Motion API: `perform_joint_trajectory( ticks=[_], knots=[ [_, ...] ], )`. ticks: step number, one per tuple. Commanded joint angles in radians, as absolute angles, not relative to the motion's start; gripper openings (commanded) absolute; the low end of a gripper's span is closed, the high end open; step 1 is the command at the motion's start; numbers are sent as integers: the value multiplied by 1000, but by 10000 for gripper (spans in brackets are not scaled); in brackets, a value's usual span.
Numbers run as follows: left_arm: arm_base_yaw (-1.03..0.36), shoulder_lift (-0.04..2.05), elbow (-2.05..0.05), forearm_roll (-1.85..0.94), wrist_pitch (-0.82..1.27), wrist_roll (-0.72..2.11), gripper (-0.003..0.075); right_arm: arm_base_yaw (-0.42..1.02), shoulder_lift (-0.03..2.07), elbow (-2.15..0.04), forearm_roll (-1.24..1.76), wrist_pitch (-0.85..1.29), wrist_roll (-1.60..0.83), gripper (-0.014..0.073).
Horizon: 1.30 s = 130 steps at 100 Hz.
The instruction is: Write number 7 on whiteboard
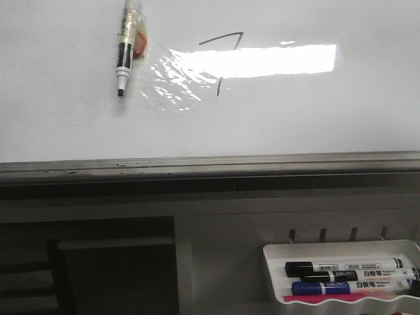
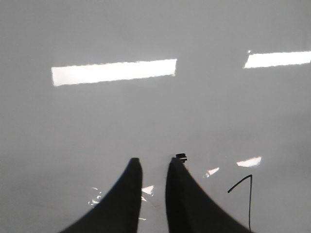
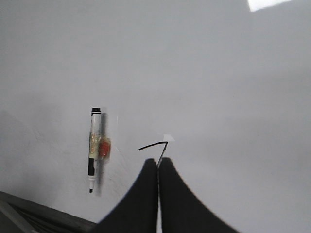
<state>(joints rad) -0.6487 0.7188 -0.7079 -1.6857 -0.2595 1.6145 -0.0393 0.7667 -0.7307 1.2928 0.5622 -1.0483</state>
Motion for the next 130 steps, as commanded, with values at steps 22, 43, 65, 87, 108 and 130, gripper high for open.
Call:
perform_joint_trajectory(
  ticks=[22,43,65,87,108,130],
  knots=[
    [-648,434,-492,-1620,-123,1620,-20,-46,439,-507,1419,489,-1324,-64],
    [-648,230,-351,-1615,-107,1620,-20,-46,217,-298,1419,457,-1324,-64],
    [-648,51,-282,-1633,-111,1620,-20,-46,95,-203,1419,424,-1324,-64],
    [-648,38,-276,-1635,-111,1618,-20,-46,96,-203,1419,391,-1324,-64],
    [-648,38,-276,-1638,-106,1618,-20,-46,96,-203,1421,395,-1324,-64],
    [-648,38,-276,-1638,-106,1618,-20,-46,96,-203,1421,395,-1324,-64]
  ],
)
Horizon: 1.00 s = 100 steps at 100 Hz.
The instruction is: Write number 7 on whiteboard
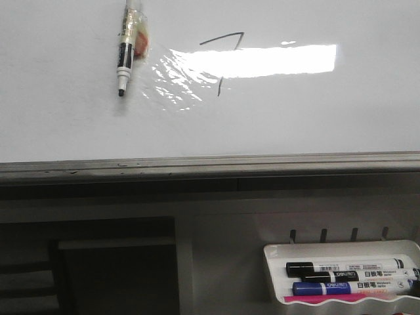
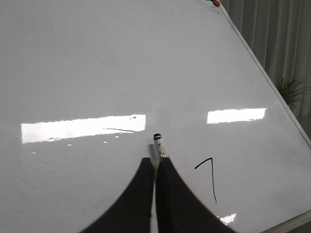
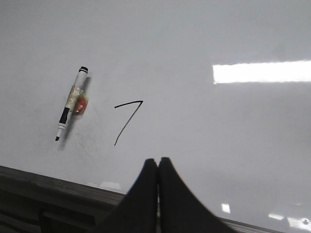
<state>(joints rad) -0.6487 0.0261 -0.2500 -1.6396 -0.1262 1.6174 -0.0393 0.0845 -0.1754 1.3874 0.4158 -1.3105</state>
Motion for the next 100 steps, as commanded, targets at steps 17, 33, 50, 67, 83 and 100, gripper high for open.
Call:
perform_joint_trajectory(
  ticks=[17,33,50,67,83,100],
  knots=[
    [-648,38,-276,-1638,-106,1618,-20,-46,96,-203,1421,395,-1324,-64],
    [-648,38,-276,-1638,-106,1618,-20,-46,96,-203,1421,395,-1324,-64],
    [-648,38,-274,-1601,-106,1618,-20,-46,96,-203,1421,395,-1324,-64],
    [-577,51,-254,-1071,-123,1199,-20,-46,96,-203,1421,395,-1324,-64],
    [-396,88,-196,-543,-72,648,-20,-46,96,-203,1421,395,-1324,-64],
    [-254,88,-110,-255,-65,363,-20,-46,96,-203,1421,395,-1324,-64]
  ],
)
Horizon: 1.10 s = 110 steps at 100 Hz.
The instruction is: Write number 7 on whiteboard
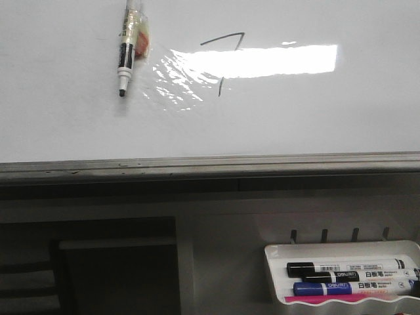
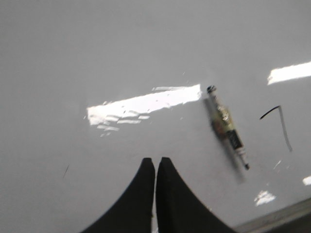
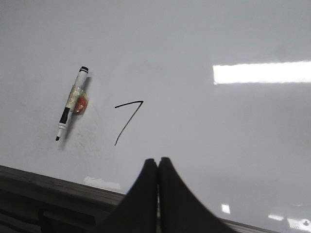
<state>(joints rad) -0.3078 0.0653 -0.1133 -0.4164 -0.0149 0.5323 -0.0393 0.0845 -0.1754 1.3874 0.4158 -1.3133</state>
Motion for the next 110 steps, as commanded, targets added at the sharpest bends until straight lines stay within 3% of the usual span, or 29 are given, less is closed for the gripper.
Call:
perform_joint_trajectory(
  ticks=[1,18,61,110],
  knots=[
    [-249,88,-106,-232,-65,339,-20,-46,96,-203,1421,395,-1324,-64],
    [-147,55,-46,-51,-72,118,-20,-46,96,-203,1421,395,-1324,-64],
    [14,-37,37,-44,-34,84,-20,-46,96,-203,1421,393,-1324,-64],
    [21,-37,37,-63,-32,83,-20,-46,96,-203,1421,391,-1324,-64]
  ],
)
